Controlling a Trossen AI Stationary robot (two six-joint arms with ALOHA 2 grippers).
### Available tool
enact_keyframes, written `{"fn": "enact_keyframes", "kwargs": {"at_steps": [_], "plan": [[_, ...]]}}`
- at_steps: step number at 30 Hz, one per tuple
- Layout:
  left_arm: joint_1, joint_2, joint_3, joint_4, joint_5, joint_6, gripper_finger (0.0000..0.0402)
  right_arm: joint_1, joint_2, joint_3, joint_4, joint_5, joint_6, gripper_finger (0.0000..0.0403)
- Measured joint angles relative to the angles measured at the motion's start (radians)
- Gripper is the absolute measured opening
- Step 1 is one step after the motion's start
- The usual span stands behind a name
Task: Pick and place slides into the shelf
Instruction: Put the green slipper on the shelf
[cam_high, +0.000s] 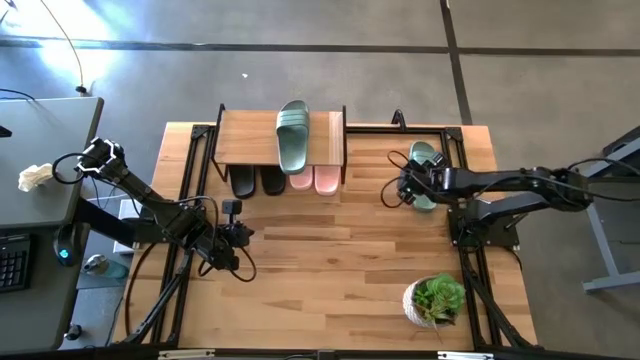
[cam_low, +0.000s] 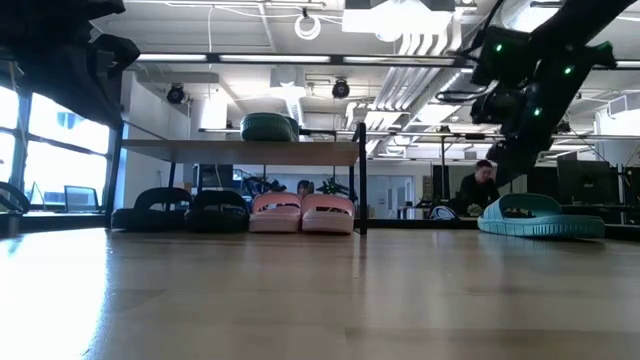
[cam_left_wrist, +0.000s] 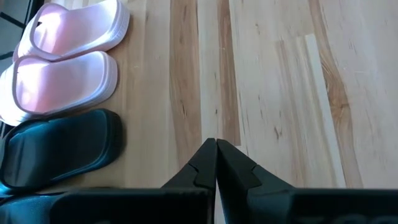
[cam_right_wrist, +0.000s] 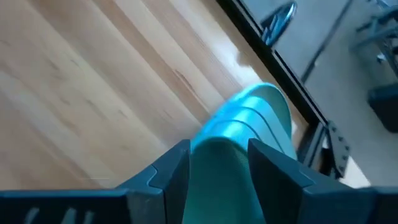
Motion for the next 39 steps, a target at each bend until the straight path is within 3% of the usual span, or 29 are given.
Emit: {"fn": "enact_keyframes", "kwargs": {"at_steps": [5, 14, 28, 35, 39], "plan": [[0.0, 0.0, 0.0, -0.004, -0.006, 0.0, 0.0001, -0.089, 0.122, 0.0, 0.01, -0.027, -0.028, 0.0152], [0.0, 0.0, 0.0, -0.01, -0.005, 0.0, 0.0001, -0.101, 0.279, 0.0, 0.022, 0.132, -0.037, 0.0152], [0.0, 0.0, 0.0, -0.005, -0.025, 0.004, 0.0001, -0.084, 0.296, 0.055, 0.007, 0.243, -0.037, 0.0151], [0.0, 0.0, 0.0, -0.002, -0.021, 0.018, 0.0001, -0.166, 0.296, 0.06, 0.011, 0.145, -0.071, 0.0151], [0.0, 0.0, 0.0, 0.012, -0.003, 0.011, 0.0001, -0.184, 0.296, 0.058, 0.007, 0.159, -0.071, 0.0151]]}}
